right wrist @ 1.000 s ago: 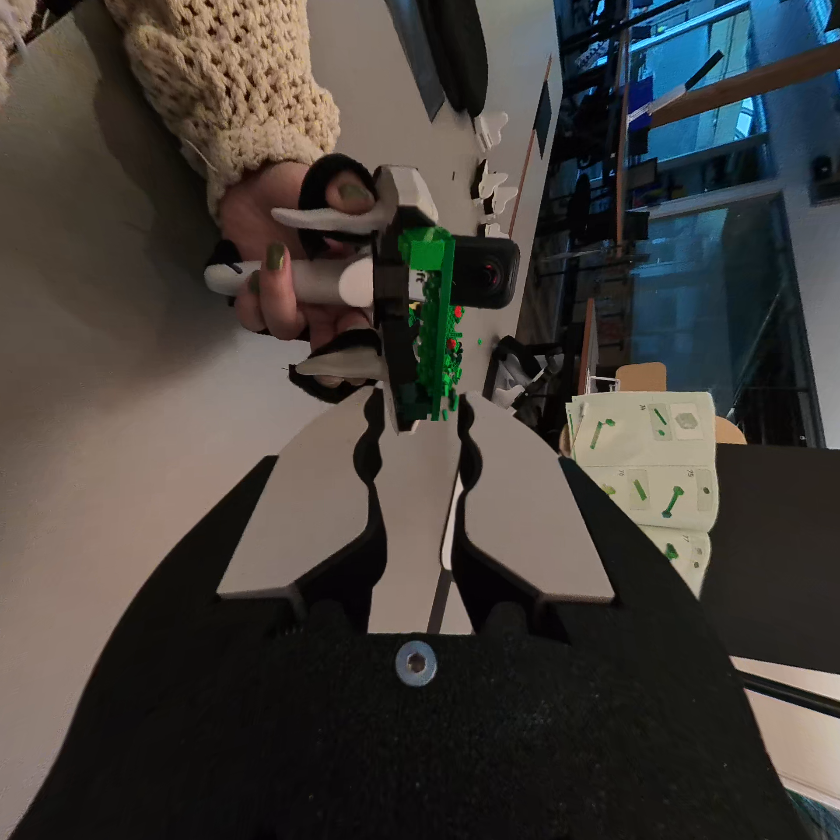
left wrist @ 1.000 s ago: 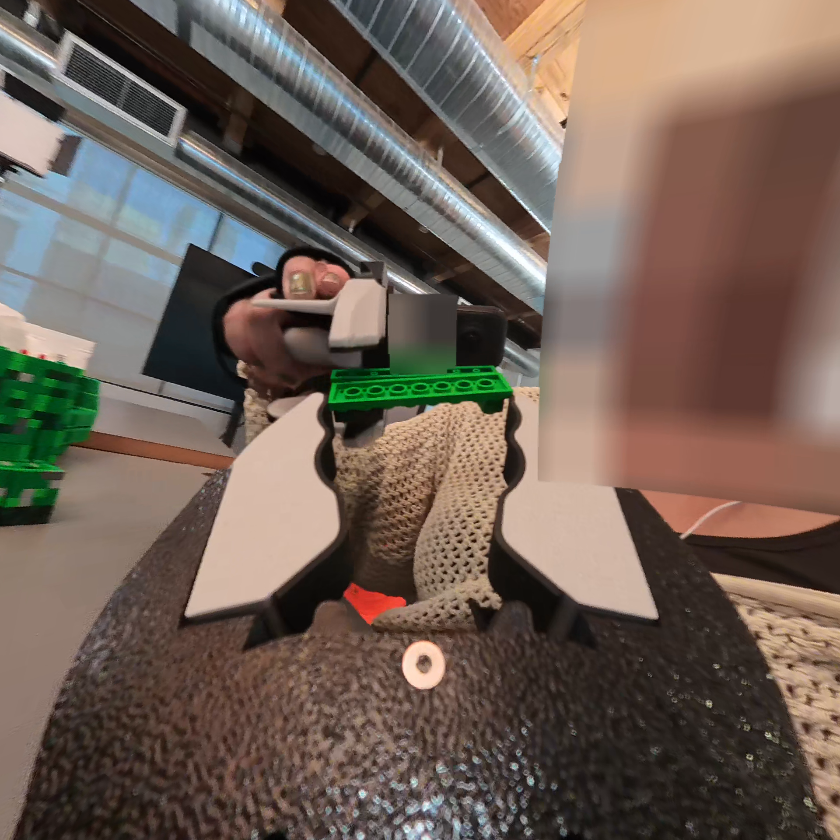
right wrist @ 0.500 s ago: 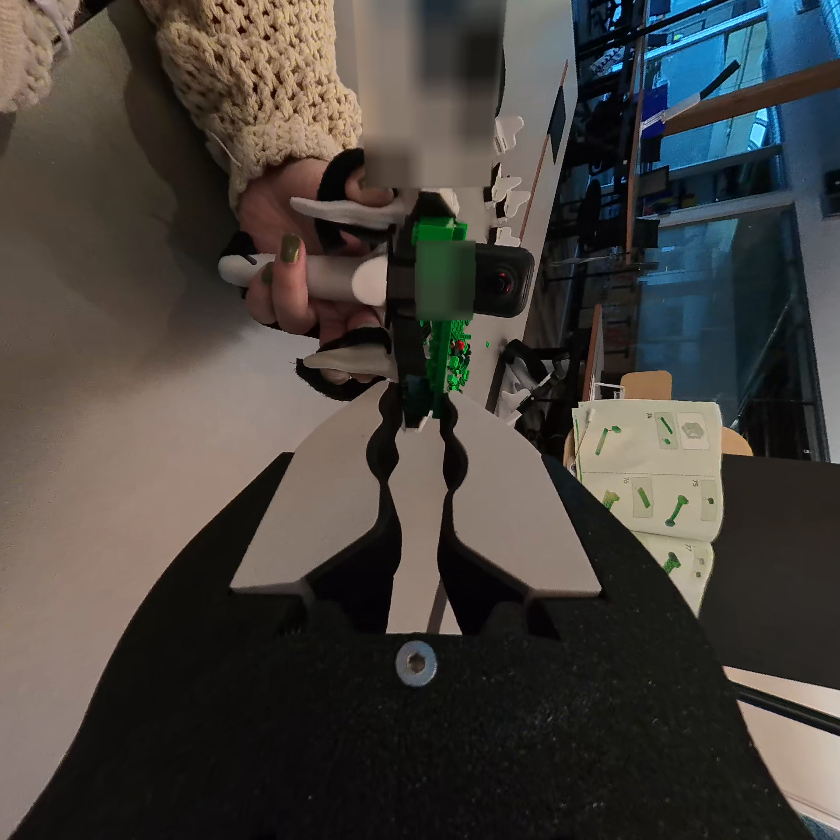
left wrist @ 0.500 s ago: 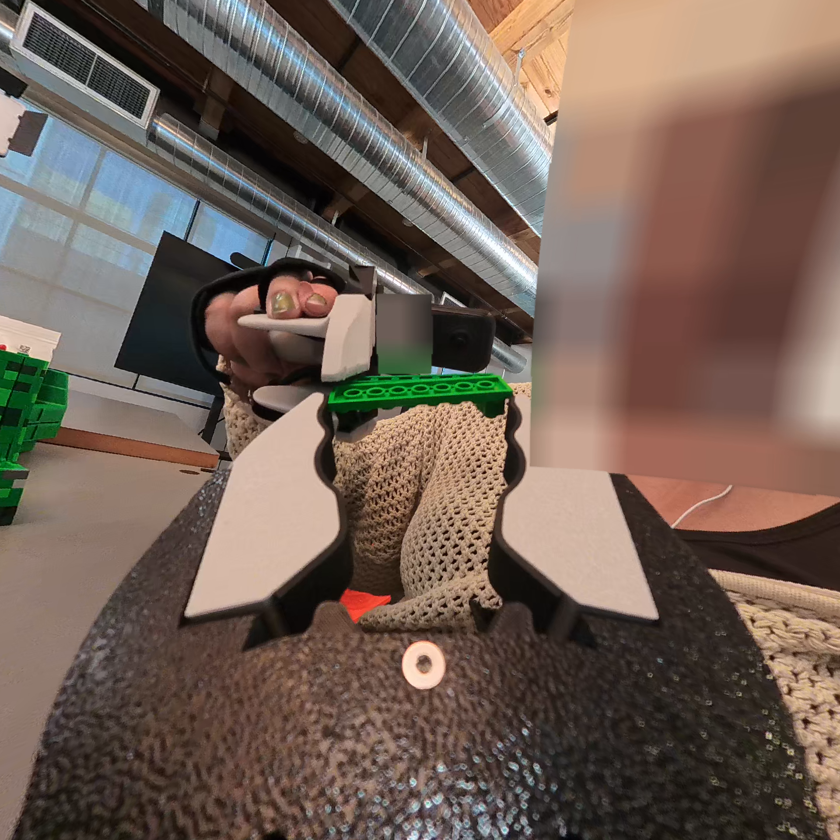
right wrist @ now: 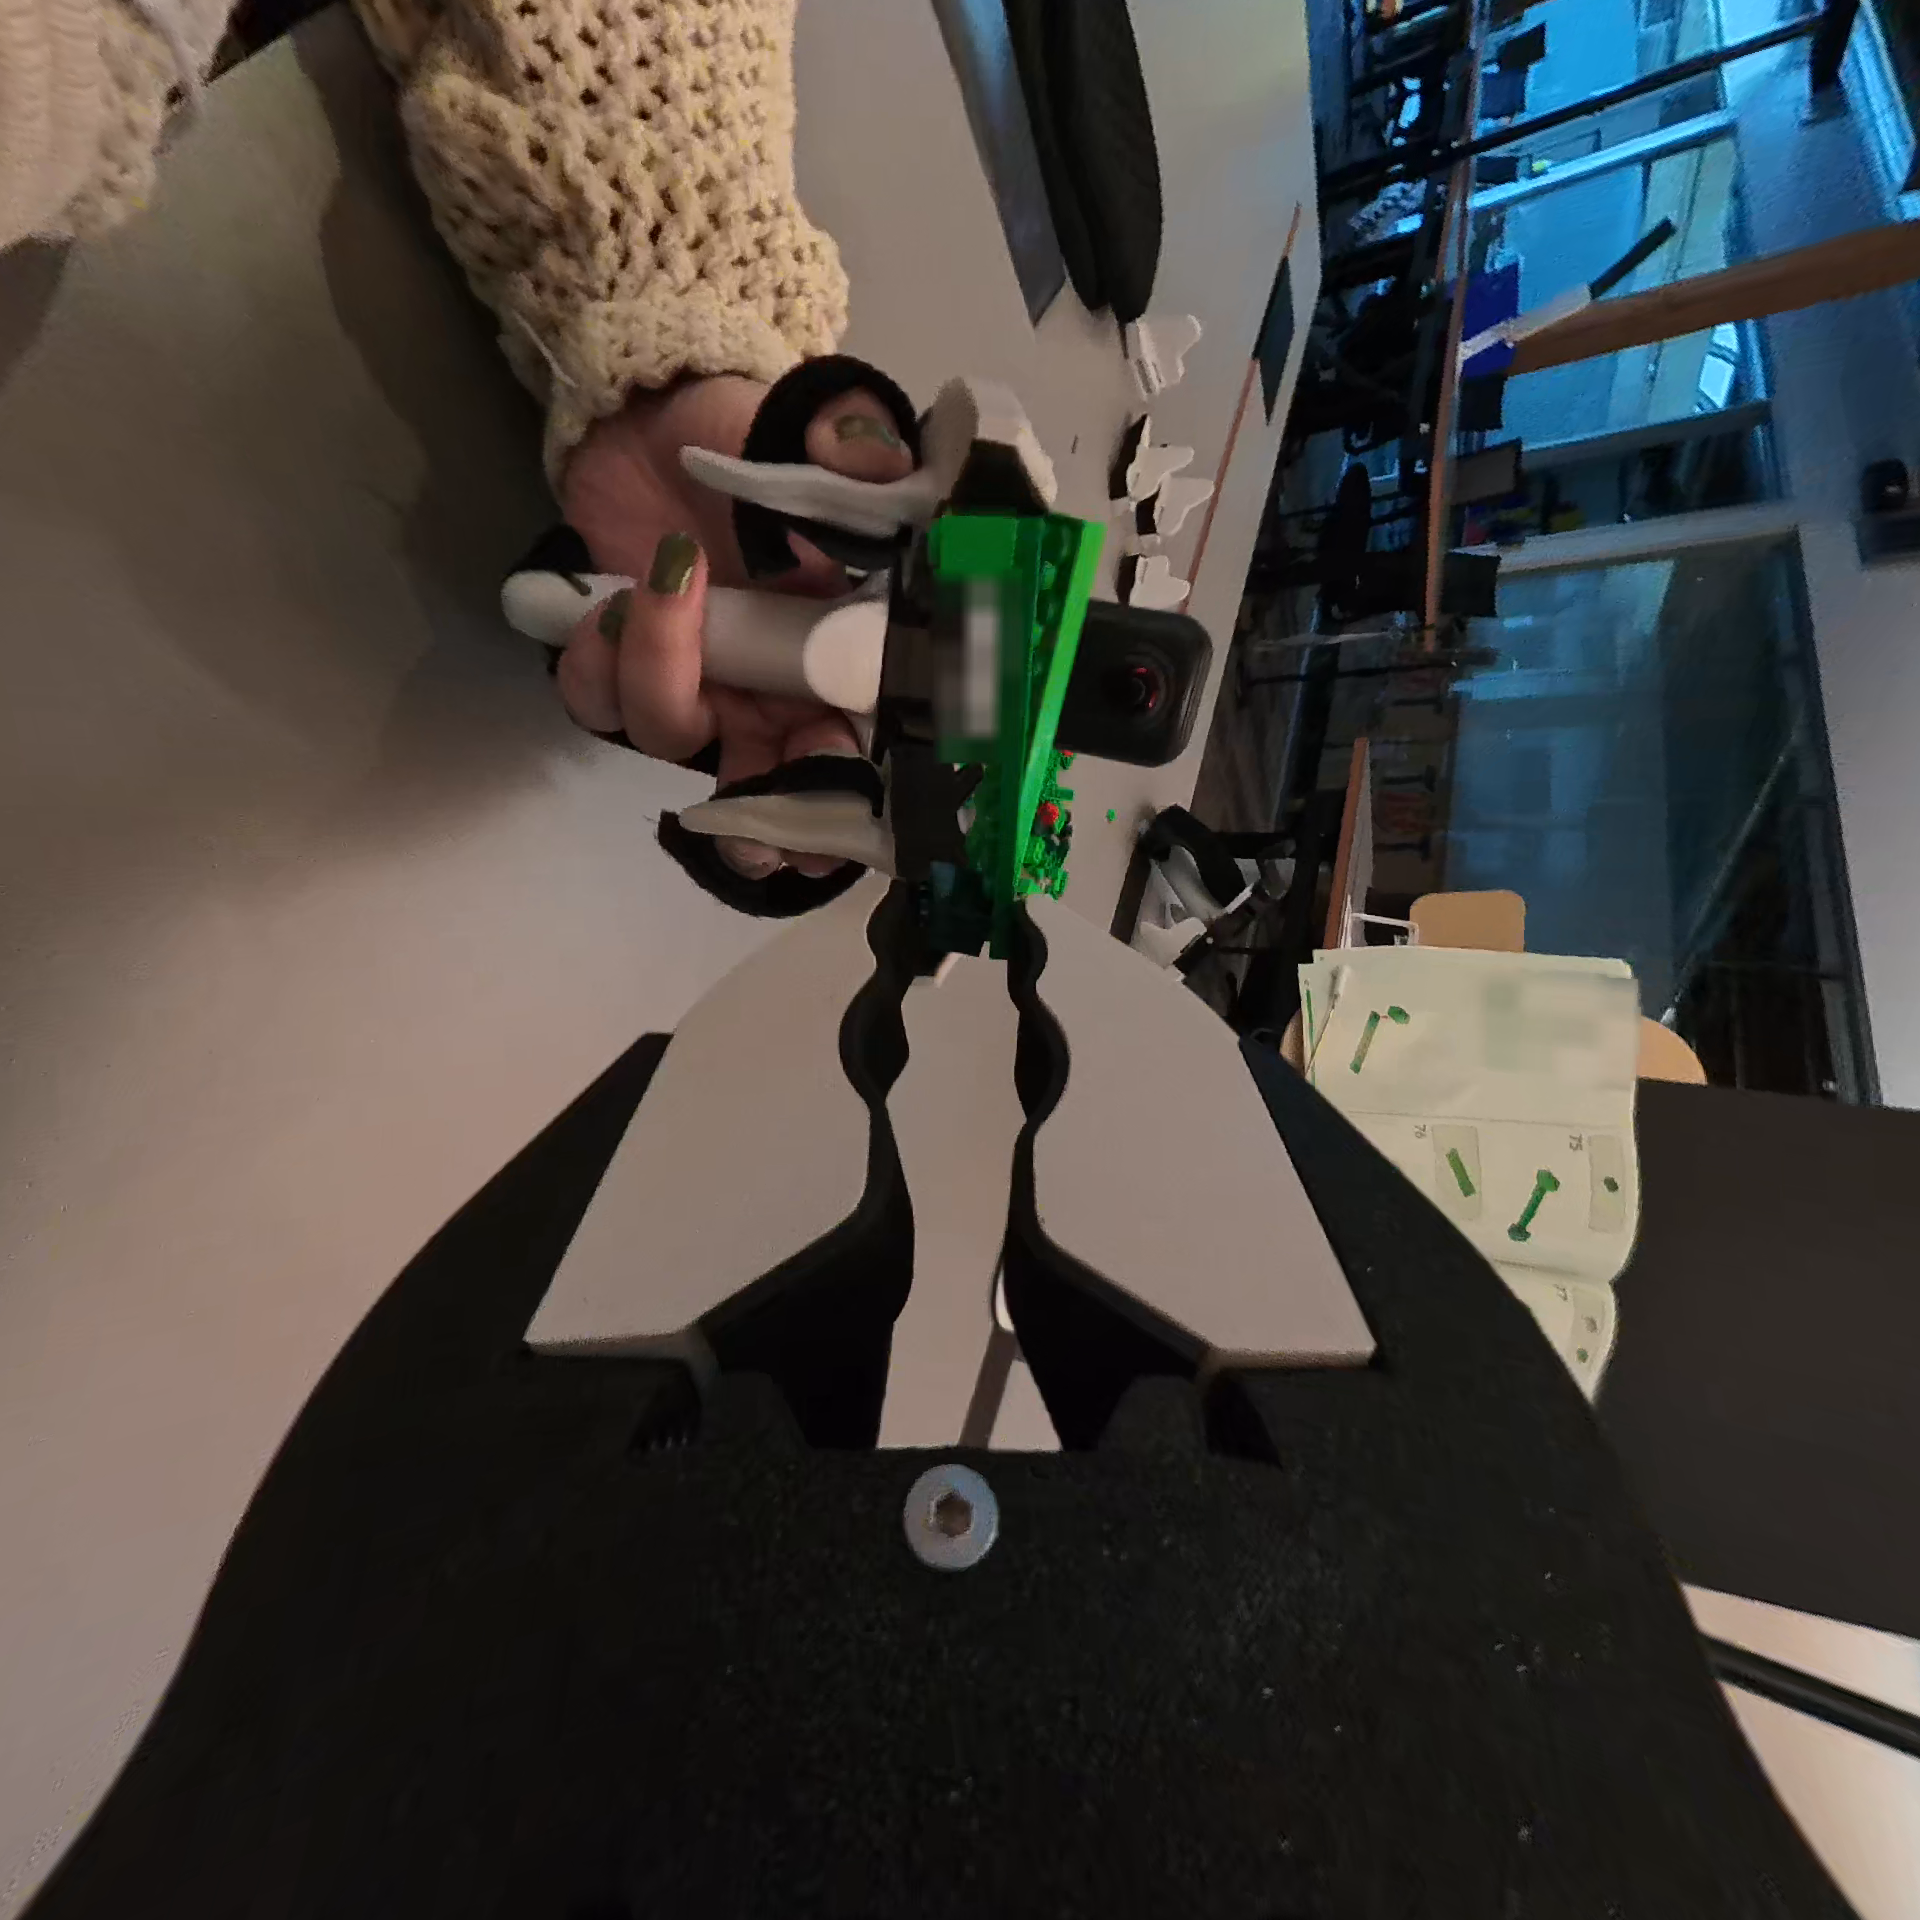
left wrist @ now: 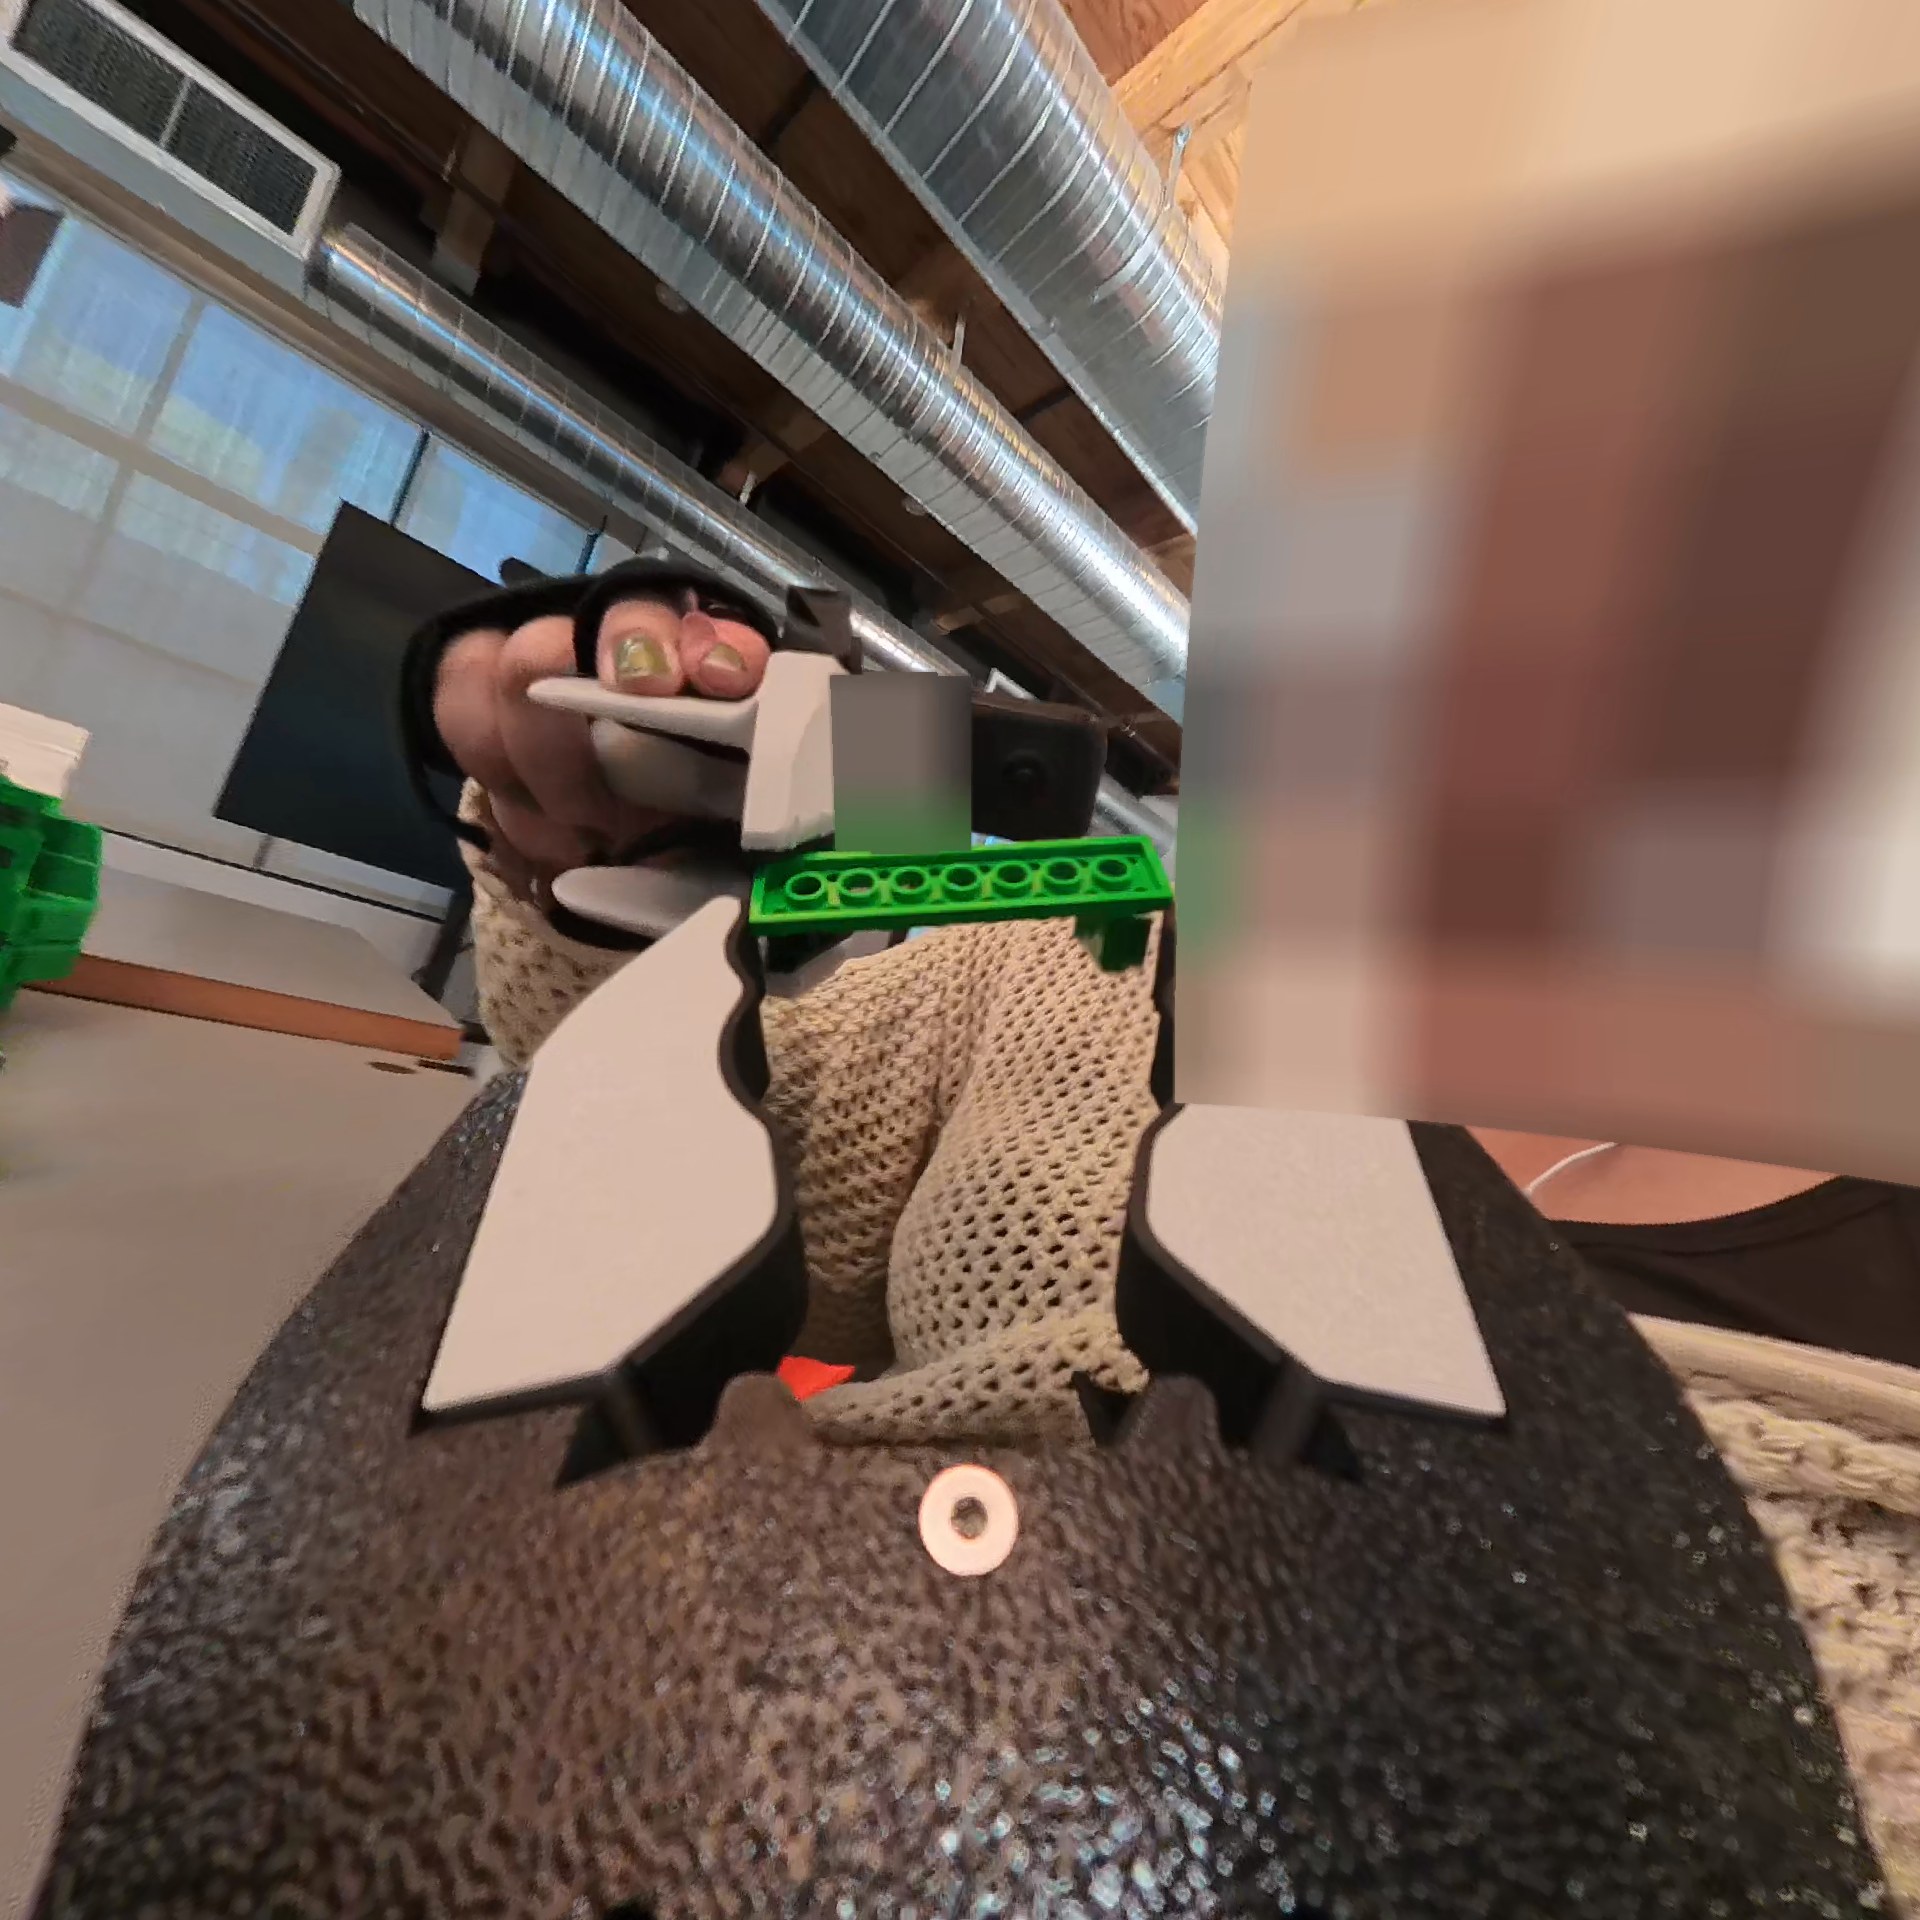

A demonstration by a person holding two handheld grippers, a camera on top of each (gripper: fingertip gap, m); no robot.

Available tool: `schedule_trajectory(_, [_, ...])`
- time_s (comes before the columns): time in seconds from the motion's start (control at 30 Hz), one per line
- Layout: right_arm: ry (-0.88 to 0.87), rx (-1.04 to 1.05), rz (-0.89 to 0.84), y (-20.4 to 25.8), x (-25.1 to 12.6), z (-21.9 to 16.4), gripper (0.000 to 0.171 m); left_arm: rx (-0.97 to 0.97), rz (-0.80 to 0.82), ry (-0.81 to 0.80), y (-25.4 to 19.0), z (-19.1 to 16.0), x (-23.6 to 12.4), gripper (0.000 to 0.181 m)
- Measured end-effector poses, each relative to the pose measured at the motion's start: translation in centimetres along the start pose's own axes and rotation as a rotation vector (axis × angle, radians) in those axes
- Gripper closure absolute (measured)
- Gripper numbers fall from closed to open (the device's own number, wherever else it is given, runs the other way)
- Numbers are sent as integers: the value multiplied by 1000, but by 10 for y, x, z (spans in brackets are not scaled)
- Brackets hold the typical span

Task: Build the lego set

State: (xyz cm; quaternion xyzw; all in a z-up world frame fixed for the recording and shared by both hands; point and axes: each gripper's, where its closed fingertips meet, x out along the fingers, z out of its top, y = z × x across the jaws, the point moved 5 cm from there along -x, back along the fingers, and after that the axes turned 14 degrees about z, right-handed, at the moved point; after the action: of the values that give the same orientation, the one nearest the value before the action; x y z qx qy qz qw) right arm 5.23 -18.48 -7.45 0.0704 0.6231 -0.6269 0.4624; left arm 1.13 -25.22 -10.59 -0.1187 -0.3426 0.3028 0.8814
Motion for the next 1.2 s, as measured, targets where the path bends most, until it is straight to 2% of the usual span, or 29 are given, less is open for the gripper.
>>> schedule_trajectory(0.17, [5,-16,65,2,0,-1,154,-42,-11,23,4,-3,0,109])
schedule_trajectory(0.5, [-44,81,70,2,2,-2,154,1,11,49,4,-7,0,109])
schedule_trajectory(0.7, [-41,61,56,1,3,-3,153,22,25,73,4,-10,-1,109])
schedule_trajectory(0.77, [-105,52,53,1,1,5,156,59,97,94,11,-14,-1,155])
schedule_trajectory(0.8, [-86,51,52,0,1,5,158,71,98,82,11,-14,-2,157])
schedule_trajectory(0.83, [-60,54,53,0,1,4,164,64,100,71,12,-12,-3,153])
schedule_trajectory(0.9, [-54,50,31,-1,0,1,166,66,114,73,12,-8,-5,150])
schedule_trajectory(1.0, [-47,108,44,0,2,-10,166,126,172,94,17,-8,-8,155])
schedule_trajectory(1.2, [-16,244,17,10,18,-46,167,205,377,72,40,5,-25,140])
